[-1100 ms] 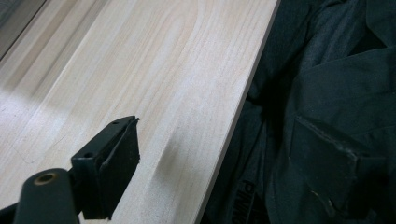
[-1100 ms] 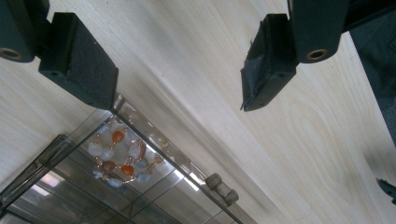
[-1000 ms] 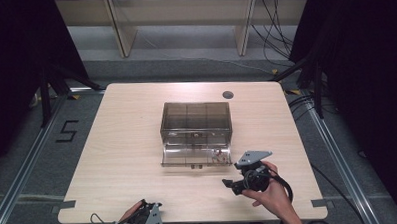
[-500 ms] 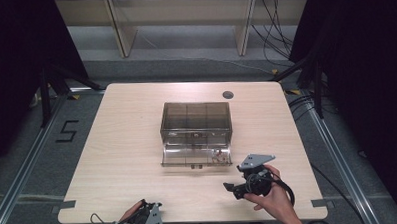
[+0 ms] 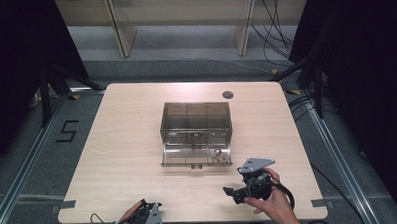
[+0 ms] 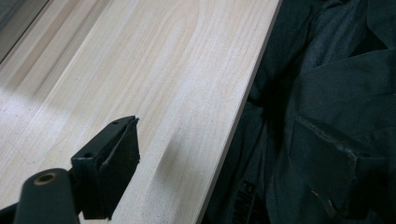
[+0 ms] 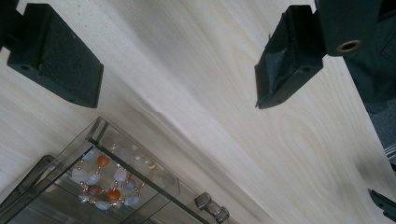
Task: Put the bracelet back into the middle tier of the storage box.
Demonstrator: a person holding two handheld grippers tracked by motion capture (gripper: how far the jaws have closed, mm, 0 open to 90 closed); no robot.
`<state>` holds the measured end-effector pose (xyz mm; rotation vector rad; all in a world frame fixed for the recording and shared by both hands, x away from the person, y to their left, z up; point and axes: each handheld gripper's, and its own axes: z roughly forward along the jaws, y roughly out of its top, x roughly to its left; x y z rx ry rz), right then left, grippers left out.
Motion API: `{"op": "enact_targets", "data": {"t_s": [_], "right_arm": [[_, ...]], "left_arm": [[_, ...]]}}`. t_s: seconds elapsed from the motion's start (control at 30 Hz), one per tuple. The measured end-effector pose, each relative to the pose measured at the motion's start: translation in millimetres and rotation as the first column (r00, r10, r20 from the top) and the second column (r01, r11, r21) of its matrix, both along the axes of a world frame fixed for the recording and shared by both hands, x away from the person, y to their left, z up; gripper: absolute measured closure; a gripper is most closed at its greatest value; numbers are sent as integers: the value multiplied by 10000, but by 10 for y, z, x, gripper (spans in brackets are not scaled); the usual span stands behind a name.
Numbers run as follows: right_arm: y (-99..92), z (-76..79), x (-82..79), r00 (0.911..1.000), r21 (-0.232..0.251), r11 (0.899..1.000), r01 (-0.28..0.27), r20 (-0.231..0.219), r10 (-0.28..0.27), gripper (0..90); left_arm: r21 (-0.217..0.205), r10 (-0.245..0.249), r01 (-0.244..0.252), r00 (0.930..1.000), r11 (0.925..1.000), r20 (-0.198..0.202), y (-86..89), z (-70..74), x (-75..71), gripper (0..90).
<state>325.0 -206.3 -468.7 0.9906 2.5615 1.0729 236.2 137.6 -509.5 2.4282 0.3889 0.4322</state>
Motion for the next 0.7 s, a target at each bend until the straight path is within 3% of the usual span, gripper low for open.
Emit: {"op": "enact_targets", "data": {"t_s": [0.07,0.17,0.2,0.3,0.53,0.57,0.6,0.7], "right_arm": [[-4,-40,-17,9997,228,9996,166,191,-170,165],[-31,-48,-34,9998,99,9999,134,144,-135,166],[-32,-65,-37,9996,197,9997,147,238,-152,166],[-64,-57,-61,9999,-31,9999,153,70,-153,166],[-79,-96,-98,9999,57,9999,148,86,-149,166],[-85,-100,-107,9999,29,10000,89,-53,-89,165],[-84,-109,-108,10000,90,10000,23,-25,-23,165],[-84,-121,-132,9997,214,9994,256,-22,-256,165]], "left_arm": [[78,11,-11,10000,10000,24,3,7,2,159],[182,-27,26,10000,9998,60,6,10,4,159],[25,14,-14,10000,10000,-6,1,4,-1,158],[-3,-3,3,10000,10000,-2,-1,-3,0,159],[67,27,-27,10000,10000,59,6,4,9,158],[-83,53,-53,10000,10000,-1,-1,-5,4,159],[131,-7,6,10000,9999,55,5,4,10,158],[123,6,-7,10000,9999,61,7,4,12,159]]}}
